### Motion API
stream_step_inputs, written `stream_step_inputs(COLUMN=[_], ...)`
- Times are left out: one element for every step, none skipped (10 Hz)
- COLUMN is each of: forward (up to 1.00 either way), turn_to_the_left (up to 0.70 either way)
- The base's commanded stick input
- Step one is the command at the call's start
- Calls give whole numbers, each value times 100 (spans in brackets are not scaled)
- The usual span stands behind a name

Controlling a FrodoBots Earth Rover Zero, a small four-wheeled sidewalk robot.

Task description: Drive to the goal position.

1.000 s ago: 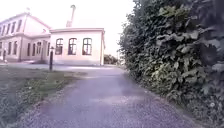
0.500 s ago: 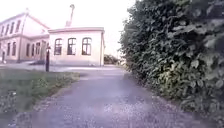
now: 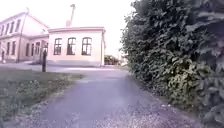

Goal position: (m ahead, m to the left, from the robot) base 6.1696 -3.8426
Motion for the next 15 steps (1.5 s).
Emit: stream_step_inputs(forward=[70,70,70,70,70,70,70,70,70,70,70,70,70,70,70], turn_to_the_left=[-11,-14,-14,-3,-14,-10,-2,0,0,0,0,0,0,0,-4])
